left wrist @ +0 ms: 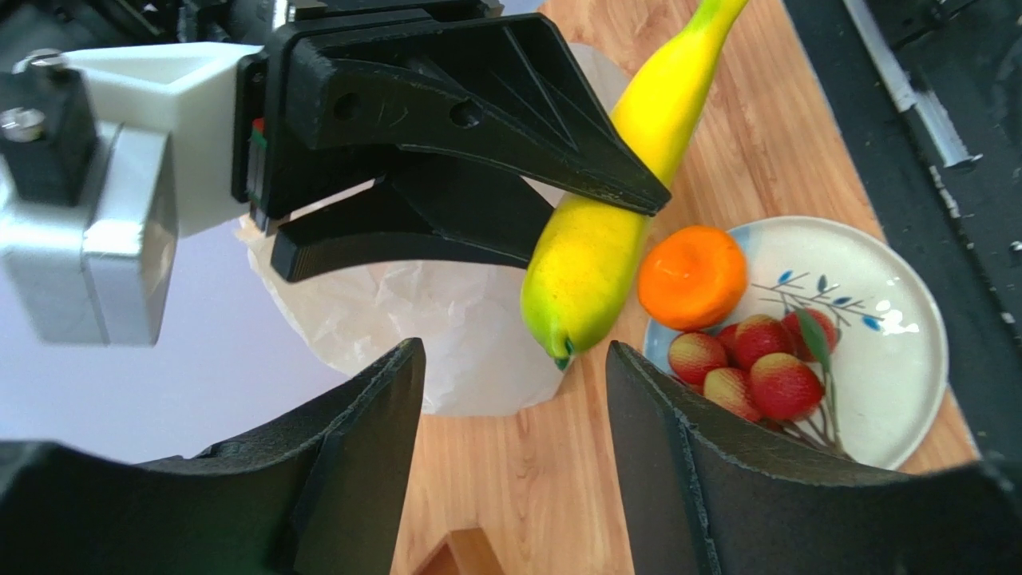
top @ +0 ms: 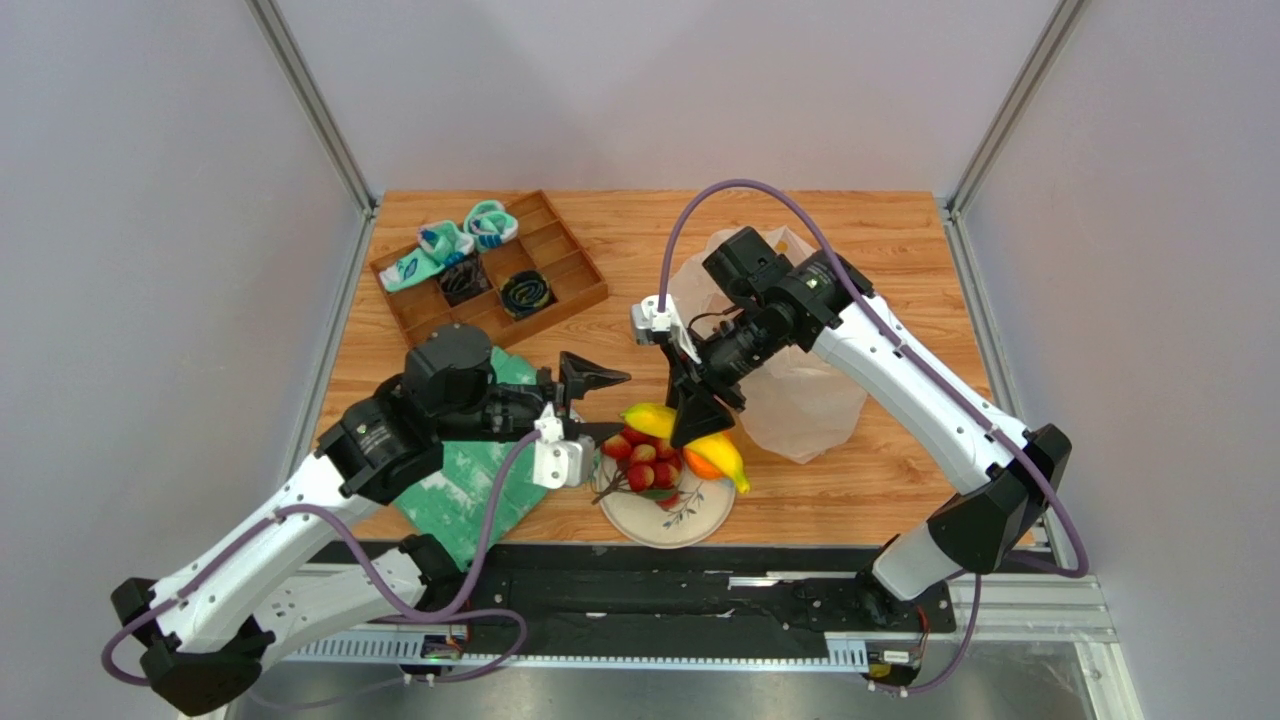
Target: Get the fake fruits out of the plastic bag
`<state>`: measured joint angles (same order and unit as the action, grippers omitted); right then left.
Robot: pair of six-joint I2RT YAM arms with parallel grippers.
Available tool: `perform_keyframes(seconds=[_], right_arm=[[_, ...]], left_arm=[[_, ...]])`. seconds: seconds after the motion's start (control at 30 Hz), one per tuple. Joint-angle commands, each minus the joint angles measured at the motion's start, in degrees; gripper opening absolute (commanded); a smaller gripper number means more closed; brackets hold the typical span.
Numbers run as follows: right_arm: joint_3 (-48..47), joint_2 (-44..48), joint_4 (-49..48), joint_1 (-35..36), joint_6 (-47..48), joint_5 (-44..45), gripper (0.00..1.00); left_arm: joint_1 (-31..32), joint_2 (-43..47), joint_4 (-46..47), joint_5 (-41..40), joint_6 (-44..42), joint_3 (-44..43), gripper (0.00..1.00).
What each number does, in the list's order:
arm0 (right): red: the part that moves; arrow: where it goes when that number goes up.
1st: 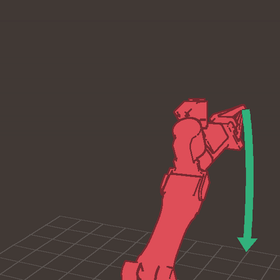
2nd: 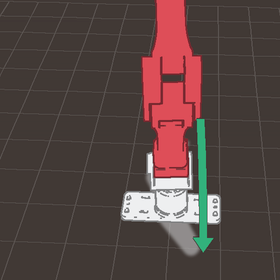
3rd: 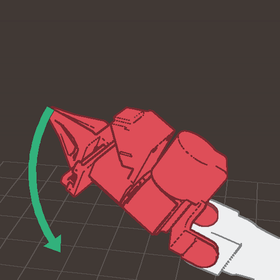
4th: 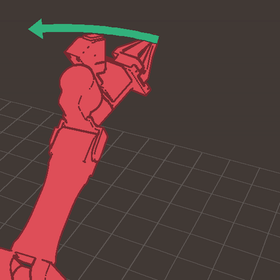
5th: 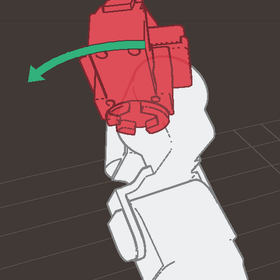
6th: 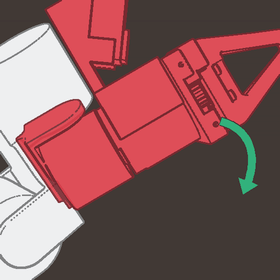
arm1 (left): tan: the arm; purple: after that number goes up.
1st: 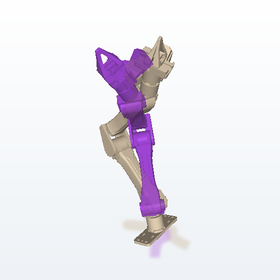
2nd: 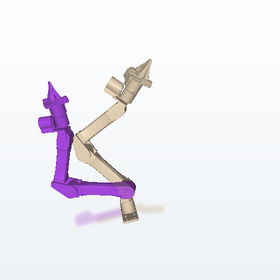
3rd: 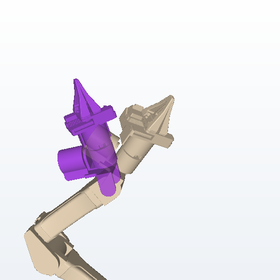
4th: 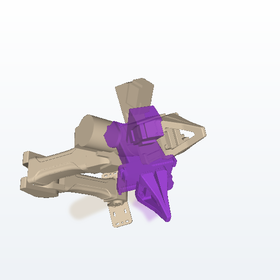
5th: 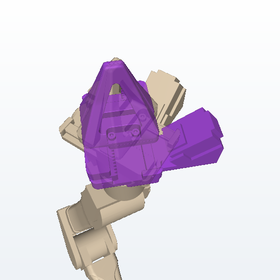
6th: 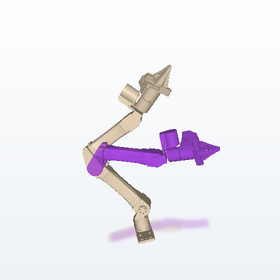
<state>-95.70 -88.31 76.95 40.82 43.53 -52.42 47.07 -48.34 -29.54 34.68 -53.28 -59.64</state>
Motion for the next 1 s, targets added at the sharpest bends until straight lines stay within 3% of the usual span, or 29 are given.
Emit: perform_keyframes(seconds=[0.0,0.53,0.63,0.77,0.87,0.9,0.93,0.97], right_arm=[[-2.2,0.3,13.1,0.1,2.8,-2.3,0.36],[0.0,2.0,13.1,0.1,3.1,-1.7,0.37],[0.0,2.3,13.2,0.1,3.2,-1.4,0.37],[0.2,2.9,13.4,0.1,3.7,-0.5,0.38],[-0.4,3.7,13.1,0.1,3.1,1.3,0.58],[-1.1,3.9,13.1,-0.4,3.0,2.2,0.7],[-2.4,4.0,13.1,-0.8,2.4,4.7,0.91],[-6.0,4.1,13.3,-1.7,2.0,5.7,0.95]], left_arm=[[1.9,-2.1,4.8,-0.8,-8.8,0.1,0.64],[7.2,-5.7,2.0,0.4,-13.9,-0.3,0.49],[7.2,-7.2,1.1,0.1,-14.1,-1.2,0.38],[7.2,-8.0,-0.9,-1.4,-14.6,-1.5,0.08],[7.2,-7.3,-1.9,-2.3,-13.3,-1.6,0.0],[7.2,-6.9,-2.4,-2.5,-11.2,-1.8,0.0],[7.2,-6.7,-3.1,-2.7,-9.8,-2.8,0.0],[7.2,-6.5,-4.6,-2.8,-7.7,-3.3,0.0]])
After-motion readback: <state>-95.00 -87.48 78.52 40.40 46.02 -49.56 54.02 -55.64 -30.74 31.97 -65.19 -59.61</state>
